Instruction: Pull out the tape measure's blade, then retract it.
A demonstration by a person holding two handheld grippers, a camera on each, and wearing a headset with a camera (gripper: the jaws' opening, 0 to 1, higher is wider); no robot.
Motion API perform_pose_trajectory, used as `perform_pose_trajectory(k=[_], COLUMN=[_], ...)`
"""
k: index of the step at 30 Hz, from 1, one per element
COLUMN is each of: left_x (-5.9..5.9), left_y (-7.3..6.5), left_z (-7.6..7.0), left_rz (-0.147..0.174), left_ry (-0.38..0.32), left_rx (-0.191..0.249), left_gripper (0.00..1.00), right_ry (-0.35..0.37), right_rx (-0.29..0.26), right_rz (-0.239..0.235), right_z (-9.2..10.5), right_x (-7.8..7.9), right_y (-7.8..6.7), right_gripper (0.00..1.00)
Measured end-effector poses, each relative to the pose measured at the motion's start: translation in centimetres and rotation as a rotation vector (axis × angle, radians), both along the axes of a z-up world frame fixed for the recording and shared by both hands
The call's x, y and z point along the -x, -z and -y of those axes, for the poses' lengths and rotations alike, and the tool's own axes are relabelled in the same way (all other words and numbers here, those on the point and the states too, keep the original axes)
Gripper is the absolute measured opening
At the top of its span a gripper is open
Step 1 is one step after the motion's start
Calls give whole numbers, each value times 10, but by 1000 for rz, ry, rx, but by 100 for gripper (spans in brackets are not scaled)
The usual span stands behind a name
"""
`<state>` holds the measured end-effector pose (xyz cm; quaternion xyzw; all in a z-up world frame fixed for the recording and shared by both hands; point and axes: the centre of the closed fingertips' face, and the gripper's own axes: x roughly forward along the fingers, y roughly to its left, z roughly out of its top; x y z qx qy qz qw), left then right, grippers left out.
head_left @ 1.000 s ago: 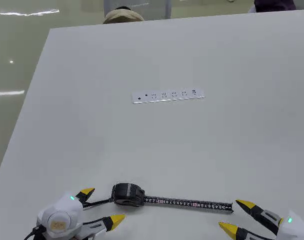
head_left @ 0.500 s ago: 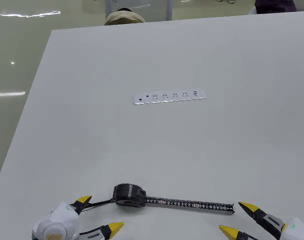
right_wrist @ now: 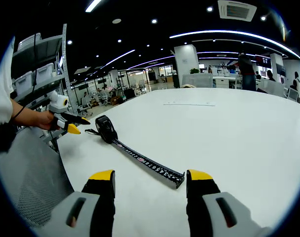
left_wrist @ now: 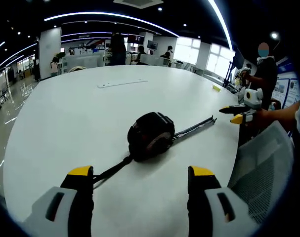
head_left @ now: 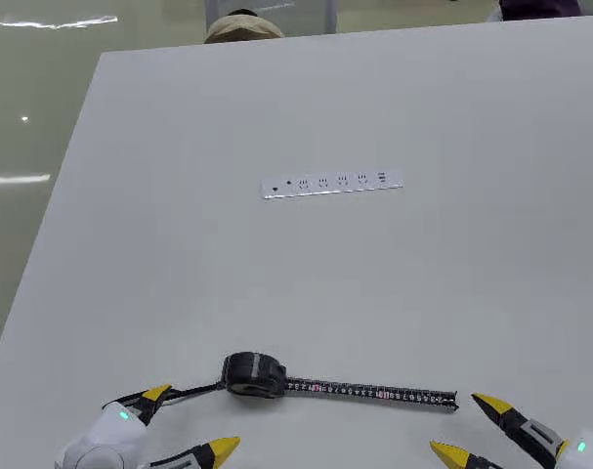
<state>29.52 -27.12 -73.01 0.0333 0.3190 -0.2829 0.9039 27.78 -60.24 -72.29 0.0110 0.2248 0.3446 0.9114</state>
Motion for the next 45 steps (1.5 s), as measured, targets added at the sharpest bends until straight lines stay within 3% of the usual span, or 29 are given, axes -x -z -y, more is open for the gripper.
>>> perform_pose_trajectory(k=[13, 45], left_x=[11, 12], left_y=[2, 5], left_z=[-8, -5], left_rz=[-7, -16], left_ry=[-26, -16], left_rx=[12, 6], left_gripper=[81, 80], right_ry=[8, 13], right_rx=[5, -1], right_rz=[4, 2], right_z=[-6, -4], right_x=[14, 14], right_y=[1, 0], right_gripper=[60, 60])
